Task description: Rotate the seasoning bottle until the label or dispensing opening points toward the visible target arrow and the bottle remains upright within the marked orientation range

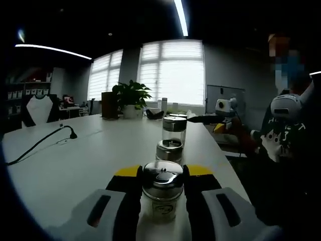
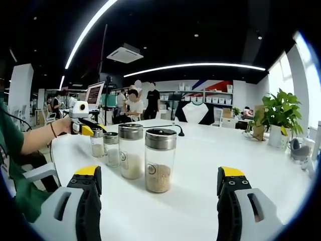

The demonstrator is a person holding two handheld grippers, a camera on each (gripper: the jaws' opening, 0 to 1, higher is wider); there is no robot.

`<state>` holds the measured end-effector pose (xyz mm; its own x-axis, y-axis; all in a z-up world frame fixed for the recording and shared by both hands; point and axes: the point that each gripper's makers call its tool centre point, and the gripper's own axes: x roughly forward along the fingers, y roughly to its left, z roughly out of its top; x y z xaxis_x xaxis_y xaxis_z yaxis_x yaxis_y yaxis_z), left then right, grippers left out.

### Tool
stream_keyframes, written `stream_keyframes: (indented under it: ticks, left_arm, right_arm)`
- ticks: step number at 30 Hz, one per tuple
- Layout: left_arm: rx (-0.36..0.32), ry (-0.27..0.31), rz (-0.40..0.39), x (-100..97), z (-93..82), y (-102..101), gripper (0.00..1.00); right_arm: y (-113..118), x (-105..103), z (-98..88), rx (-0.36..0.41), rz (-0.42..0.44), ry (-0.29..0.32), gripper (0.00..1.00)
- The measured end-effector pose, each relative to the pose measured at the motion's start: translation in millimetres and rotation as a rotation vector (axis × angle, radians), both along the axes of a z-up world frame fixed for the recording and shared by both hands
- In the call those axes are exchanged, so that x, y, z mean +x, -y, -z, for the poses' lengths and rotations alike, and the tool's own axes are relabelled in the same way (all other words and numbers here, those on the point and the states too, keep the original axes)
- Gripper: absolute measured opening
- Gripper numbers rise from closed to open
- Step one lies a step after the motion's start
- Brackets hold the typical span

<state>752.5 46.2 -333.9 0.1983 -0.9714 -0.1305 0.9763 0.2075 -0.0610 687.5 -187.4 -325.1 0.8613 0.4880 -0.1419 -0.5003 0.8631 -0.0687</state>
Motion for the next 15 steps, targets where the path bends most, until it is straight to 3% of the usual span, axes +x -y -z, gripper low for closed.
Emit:
stream_keyframes:
  ticks: [15]
  left_arm:
    - [-0.015,0.007,-0.037,1.2,0.1,-0.4,0.34]
  right_arm:
    - [-1.0,-1.4,1.5,0.0,0.003,-0.005,0.98]
